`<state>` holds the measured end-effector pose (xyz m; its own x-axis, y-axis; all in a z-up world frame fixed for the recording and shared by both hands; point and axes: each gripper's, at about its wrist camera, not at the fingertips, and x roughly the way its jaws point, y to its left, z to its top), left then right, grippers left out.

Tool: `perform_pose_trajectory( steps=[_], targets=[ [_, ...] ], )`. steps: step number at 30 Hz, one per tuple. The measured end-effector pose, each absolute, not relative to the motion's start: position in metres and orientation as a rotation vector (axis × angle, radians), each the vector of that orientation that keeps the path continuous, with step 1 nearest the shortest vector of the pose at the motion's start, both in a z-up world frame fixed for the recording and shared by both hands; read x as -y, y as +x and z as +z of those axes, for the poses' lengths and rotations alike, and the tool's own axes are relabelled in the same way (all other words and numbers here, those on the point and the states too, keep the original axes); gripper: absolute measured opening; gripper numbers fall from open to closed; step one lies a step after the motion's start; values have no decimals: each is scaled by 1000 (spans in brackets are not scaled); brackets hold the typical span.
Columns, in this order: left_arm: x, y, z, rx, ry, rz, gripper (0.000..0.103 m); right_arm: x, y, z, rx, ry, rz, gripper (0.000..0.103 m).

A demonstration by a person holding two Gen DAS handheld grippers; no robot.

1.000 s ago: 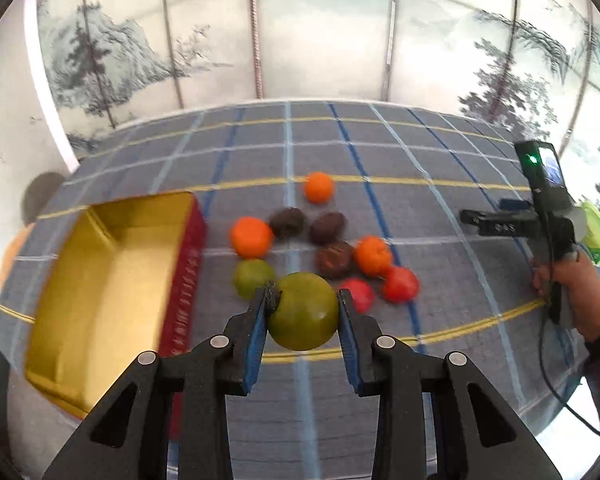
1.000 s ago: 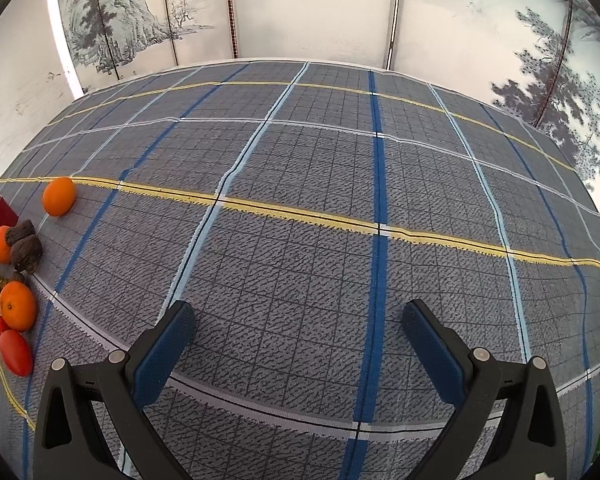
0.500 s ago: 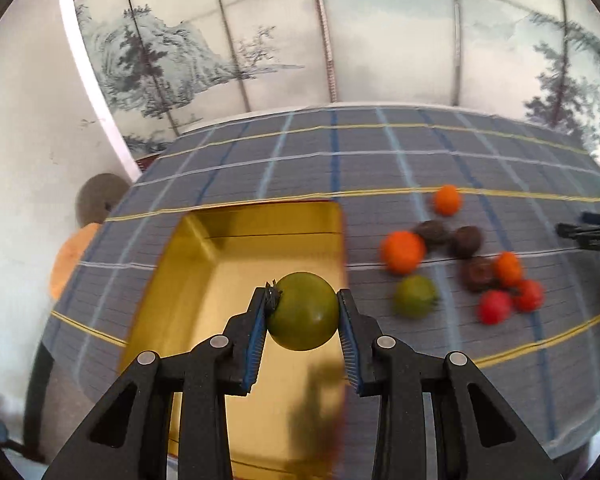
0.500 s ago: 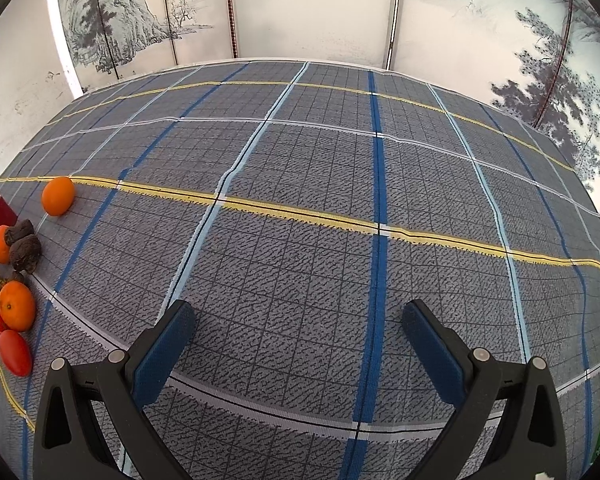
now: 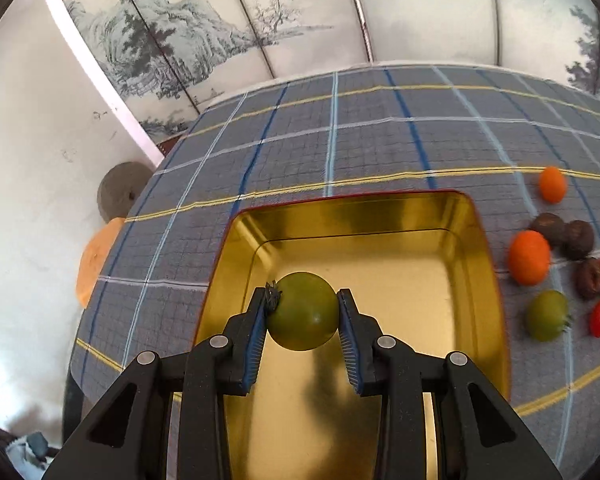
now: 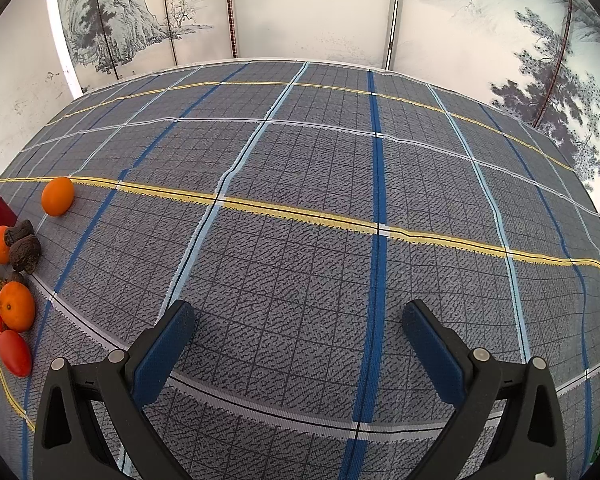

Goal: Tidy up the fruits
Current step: 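Carry the lime with the left gripper into the gold tin and release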

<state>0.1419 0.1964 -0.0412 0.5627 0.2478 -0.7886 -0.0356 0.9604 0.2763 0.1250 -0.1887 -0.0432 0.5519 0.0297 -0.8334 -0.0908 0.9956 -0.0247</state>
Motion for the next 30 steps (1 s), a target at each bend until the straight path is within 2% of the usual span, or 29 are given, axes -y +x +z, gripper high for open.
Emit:
perform_pose_trajectory(
  steps=[20, 21, 23, 24, 25, 30],
  targets=[
    [-209, 191, -53, -1002, 317, 233, 37, 195, 126, -42, -984, -53, 44, 103],
    [-210, 192, -53, -1001, 323, 237, 38, 196, 125, -42, -983, -52, 42, 103],
    [-209, 190, -51, -977, 335, 259, 48, 198, 126, -42, -983, -52, 41, 103],
    [-210, 188, -47, -954, 337, 272, 58, 198, 126, -42, -983, -52, 41, 103],
    [-211, 184, -43, -925, 328, 270, 63, 198, 126, -42, -983, -52, 41, 103],
    [-213, 167, -22, -836, 292, 285, 64, 197, 126, -42, -984, -52, 41, 103]
  ],
)
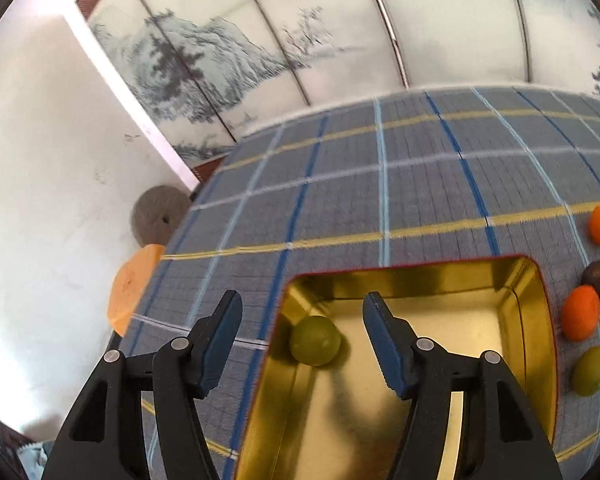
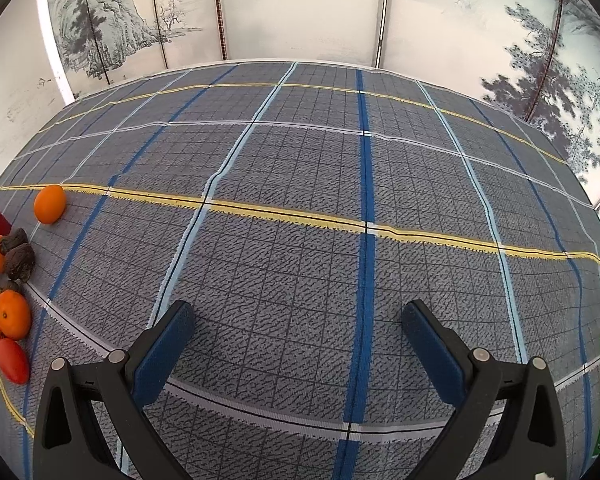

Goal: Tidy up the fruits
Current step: 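Carry the lime with the left gripper into the gold tin and release, then grasp a red tomato with the right gripper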

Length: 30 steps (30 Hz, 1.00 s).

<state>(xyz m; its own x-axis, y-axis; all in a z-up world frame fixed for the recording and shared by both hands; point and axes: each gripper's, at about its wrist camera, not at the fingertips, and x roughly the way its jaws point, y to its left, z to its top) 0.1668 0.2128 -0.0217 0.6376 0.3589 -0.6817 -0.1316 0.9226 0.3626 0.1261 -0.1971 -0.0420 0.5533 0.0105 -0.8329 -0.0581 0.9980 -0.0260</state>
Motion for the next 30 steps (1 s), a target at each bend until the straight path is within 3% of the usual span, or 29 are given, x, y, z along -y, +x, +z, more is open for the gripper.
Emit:
perform_pose_trajectory(
  steps=[7, 12, 14, 16, 21, 25, 26, 28, 30],
  targets=[
    [-220, 91, 26, -683, 45, 309, 64, 199, 127, -42, -984, -54, 36, 102],
    [-204, 22, 32, -698, -29, 197, 64, 196, 124, -41, -980, -64, 33, 102],
    [-195, -6, 29, -683, -16, 197, 64, 187, 117, -38, -958, -94, 48, 96],
    [-185, -29, 26, -675, 9, 202, 65, 177, 102, -26, -884, -102, 103, 83],
    [-179, -56, 17, -712, -41, 167, 67, 132, 54, 12, -754, -39, 382, 83],
    [-179, -68, 21, -670, -49, 147, 67, 81, 21, 19, -754, -117, 545, 82],
    [-177, -69, 21, -670, -46, 133, 67, 67, 16, 15, -767, -147, 553, 80],
    [-173, -71, 21, -678, -39, 103, 67, 52, 12, 8, -791, -189, 568, 65],
    [-168, -73, 18, -686, -24, 91, 69, 43, 11, 2, -805, -214, 560, 63]
  ],
)
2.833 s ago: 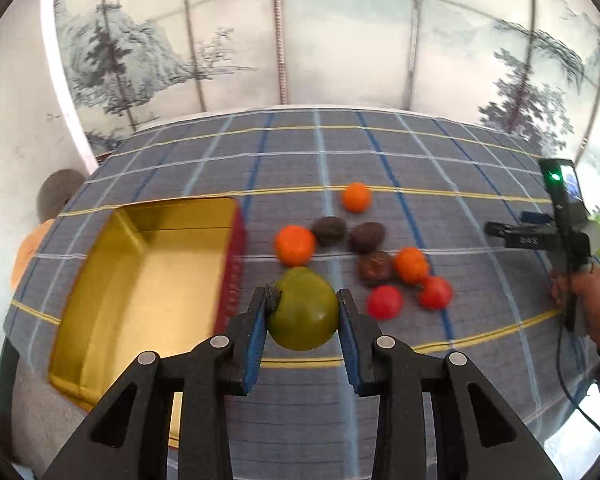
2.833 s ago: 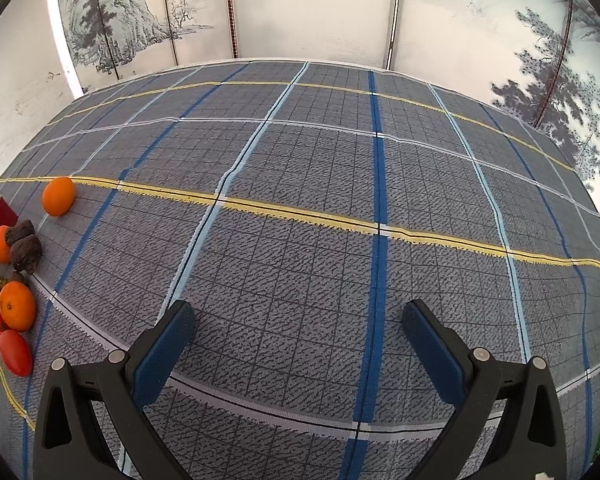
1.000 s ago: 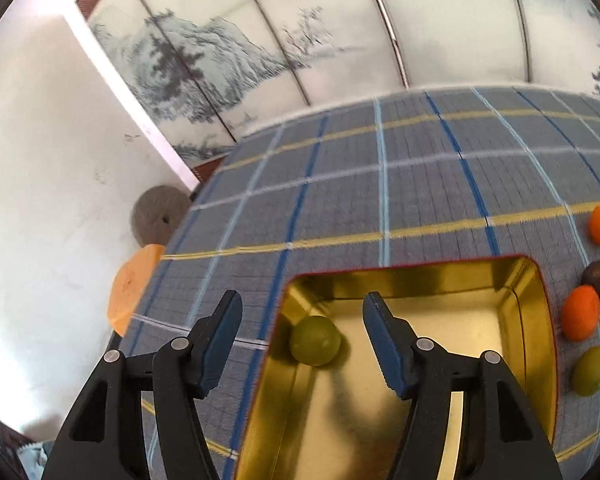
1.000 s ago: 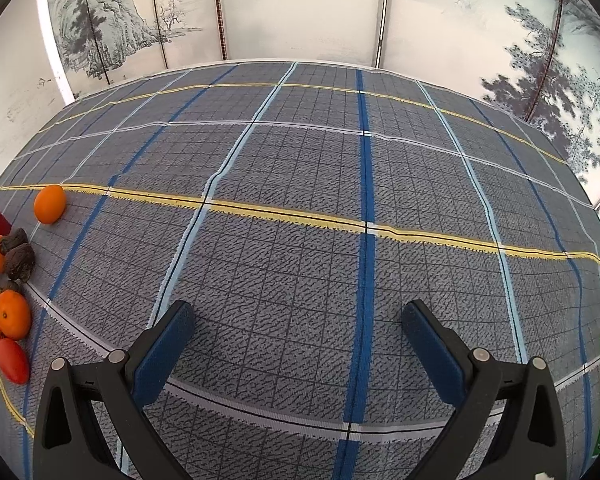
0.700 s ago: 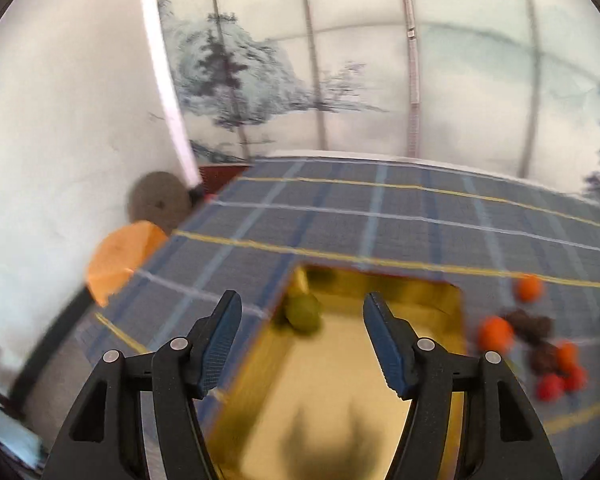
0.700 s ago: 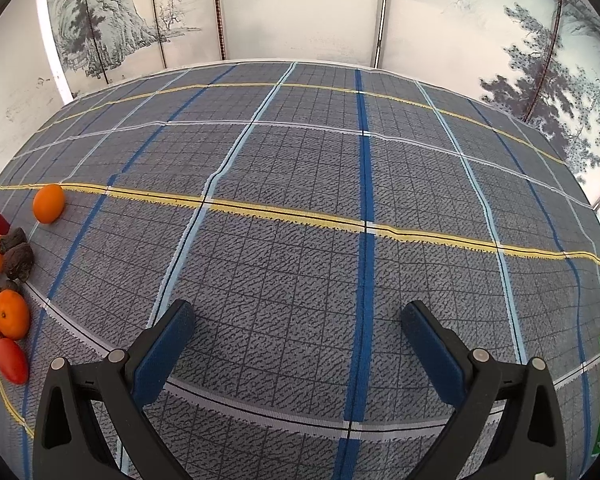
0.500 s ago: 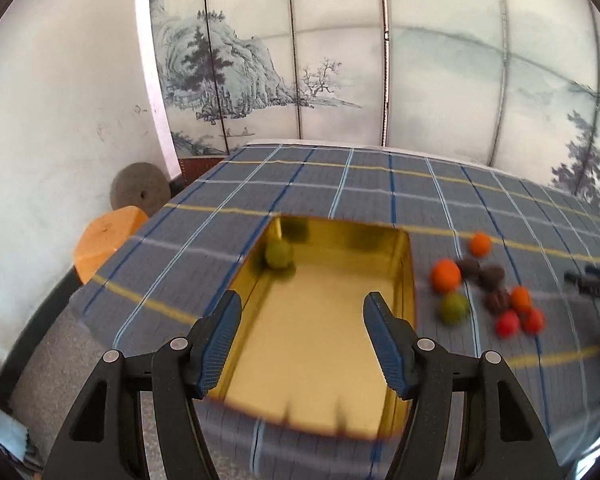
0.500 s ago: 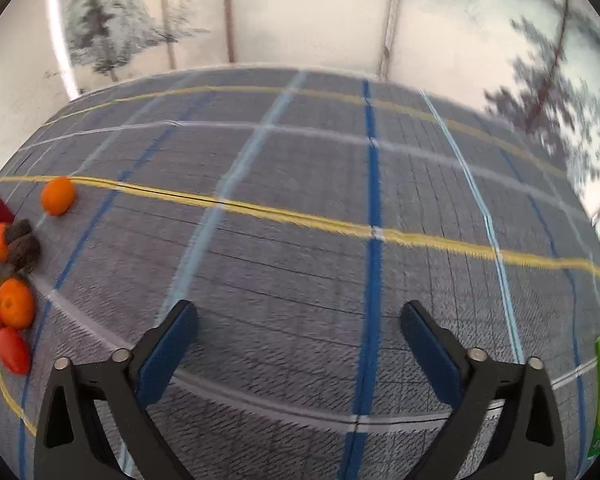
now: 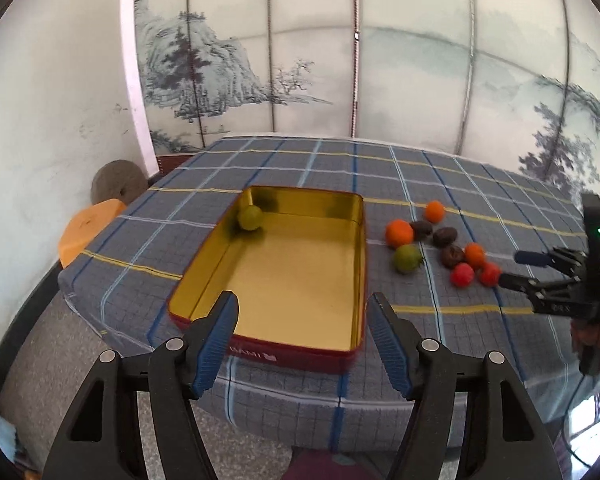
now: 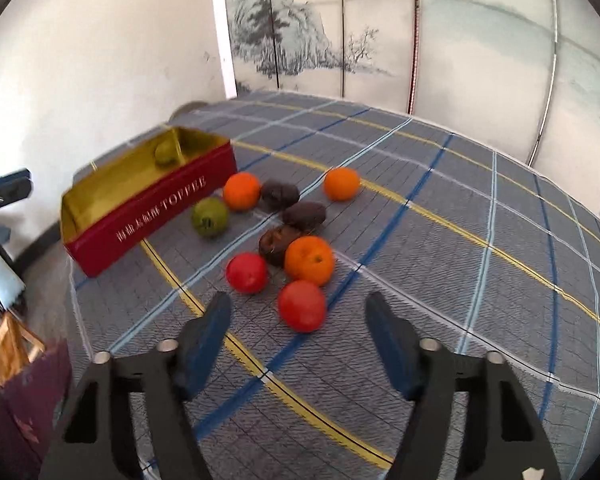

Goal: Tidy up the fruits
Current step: 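Grasp a red tomato with the right gripper, then carry the tomato with the right gripper into the tin and release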

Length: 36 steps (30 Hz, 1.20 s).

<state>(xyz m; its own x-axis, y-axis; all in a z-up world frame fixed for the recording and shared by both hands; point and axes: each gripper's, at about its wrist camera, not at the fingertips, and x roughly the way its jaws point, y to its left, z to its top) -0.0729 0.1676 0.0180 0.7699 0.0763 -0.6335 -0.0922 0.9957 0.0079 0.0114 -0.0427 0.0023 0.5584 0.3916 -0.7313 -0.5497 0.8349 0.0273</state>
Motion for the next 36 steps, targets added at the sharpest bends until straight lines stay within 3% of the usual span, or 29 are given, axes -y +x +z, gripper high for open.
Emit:
perform_pose_trajectory(
  steps=[8, 11, 13, 15, 24, 30, 36],
  targets=[
    [-167, -76, 9, -718, -26, 63, 73, 33, 28, -21, -890, -234, 544, 62],
    [-164, -76, 7, -720, -19, 54, 73, 27, 33, -28, -908, -244, 544, 56],
    [-161, -76, 6, -718, -9, 48, 73, 24, 37, -31, -923, -245, 552, 36],
    [-159, -76, 6, -719, -4, 44, 73, 23, 40, -35, -939, -248, 546, 29],
    [-162, -79, 9, -710, -64, 15, 73, 18, 10, 11, -866, -132, 617, 29],
    [-165, -89, 16, -681, -72, 20, 73, -51, 22, 54, -807, -158, 763, 29],
    [-178, -90, 16, -690, -55, 82, 73, -124, 53, 51, -854, -171, 851, 29]
  ],
)
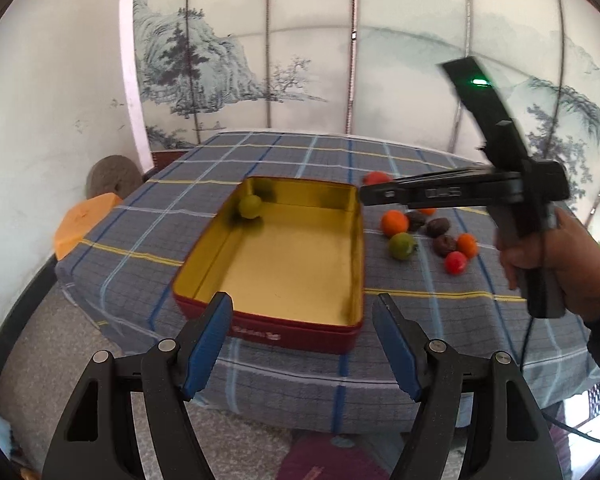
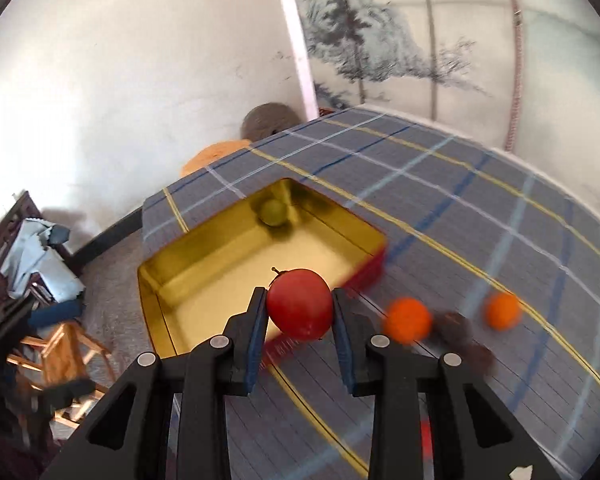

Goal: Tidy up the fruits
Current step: 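Carry the tomato with the right gripper into the tin and release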

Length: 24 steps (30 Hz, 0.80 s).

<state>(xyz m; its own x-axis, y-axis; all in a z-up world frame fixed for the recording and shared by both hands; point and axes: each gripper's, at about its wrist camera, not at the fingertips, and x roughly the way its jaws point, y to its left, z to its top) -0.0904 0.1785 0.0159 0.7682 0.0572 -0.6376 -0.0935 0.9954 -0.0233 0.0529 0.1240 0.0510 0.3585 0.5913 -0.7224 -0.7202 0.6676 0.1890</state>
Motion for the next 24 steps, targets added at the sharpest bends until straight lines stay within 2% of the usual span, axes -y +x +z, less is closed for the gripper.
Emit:
perform_pose_trajectory(
  steps=[12, 24],
  targets=[
    [-220, -87, -2, -766, -70, 201, 73, -209, 106, 6, -1009, -273, 793, 29],
    [-228, -85, -14, -808, -67, 223, 73, -242, 129, 0, -1007, -255, 730, 32]
  ],
)
